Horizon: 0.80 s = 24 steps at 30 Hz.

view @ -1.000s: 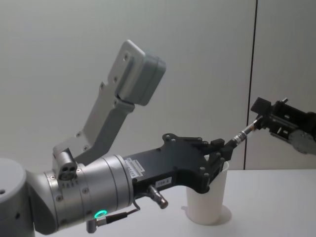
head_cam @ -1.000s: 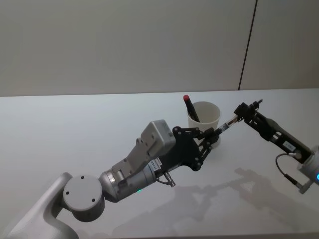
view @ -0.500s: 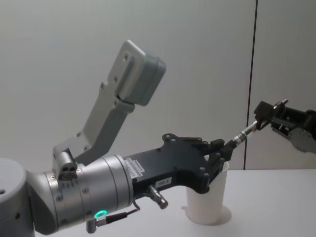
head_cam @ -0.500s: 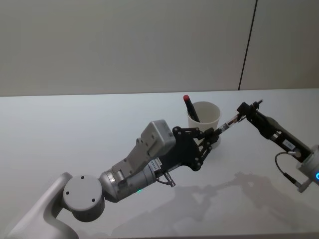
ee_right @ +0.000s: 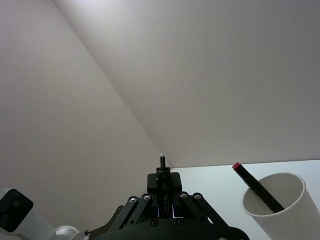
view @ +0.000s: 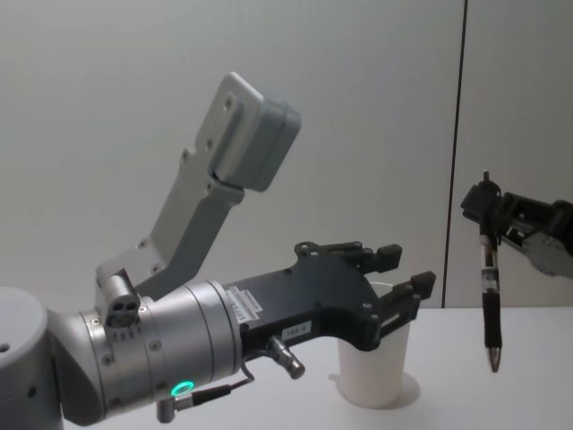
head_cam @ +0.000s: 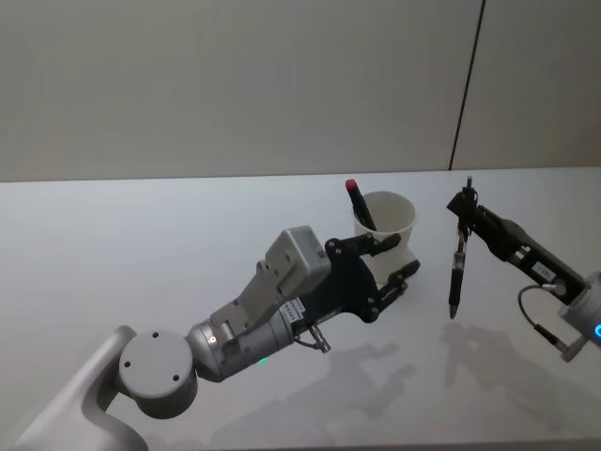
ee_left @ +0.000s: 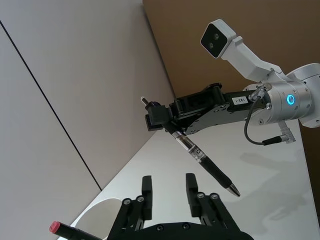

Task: Place the pen into the pen holder.

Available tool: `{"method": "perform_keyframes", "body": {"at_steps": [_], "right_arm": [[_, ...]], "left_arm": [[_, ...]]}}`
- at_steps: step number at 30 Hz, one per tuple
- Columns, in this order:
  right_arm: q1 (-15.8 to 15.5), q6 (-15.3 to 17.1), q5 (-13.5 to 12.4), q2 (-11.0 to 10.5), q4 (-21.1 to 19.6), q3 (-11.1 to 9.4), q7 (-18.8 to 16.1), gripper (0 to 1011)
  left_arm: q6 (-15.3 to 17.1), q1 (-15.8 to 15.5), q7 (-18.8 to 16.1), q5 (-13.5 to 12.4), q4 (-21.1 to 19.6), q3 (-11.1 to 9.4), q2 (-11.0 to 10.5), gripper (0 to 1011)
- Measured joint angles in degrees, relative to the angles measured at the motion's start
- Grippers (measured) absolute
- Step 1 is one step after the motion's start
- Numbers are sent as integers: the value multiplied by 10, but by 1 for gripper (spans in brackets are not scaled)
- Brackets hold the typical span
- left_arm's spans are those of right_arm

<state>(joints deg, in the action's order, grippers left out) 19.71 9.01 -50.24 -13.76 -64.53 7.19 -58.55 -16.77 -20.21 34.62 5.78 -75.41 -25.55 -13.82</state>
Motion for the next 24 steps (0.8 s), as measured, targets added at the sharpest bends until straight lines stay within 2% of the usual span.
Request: {"method": "perform_keyframes", "body": {"at_steps": [1,2,6,10,12,14,17,20,24], "right_arm": [[0,0,0,0,0,0,0,151],[0,-1,0,0,0,0,1,151],[2,-3,0,-1,1,2,3,151],[4,-7,1,-2,1,2,6,151],[6,-10,4,-2,1,3,8,151],[8,-14,7,-3,2,3,10,151],[12,-19,12,-3,3,3,13,151],[18,-27,21,-4,4,4,17,151],[26,-38,34,-4,6,6,22,151]], "left_arm": [[0,0,0,0,0,0,0,403],[0,0,0,0,0,0,0,468],[0,0,0,0,0,0,0,547],[0,0,0,0,0,0,0,726],[0,0,0,0,0,0,0,758],[0,0,0,0,0,0,0,839],[0,0,0,0,0,0,0,888],[0,0,0,0,0,0,0,998],[0,0,0,0,0,0,0,1000]]}}
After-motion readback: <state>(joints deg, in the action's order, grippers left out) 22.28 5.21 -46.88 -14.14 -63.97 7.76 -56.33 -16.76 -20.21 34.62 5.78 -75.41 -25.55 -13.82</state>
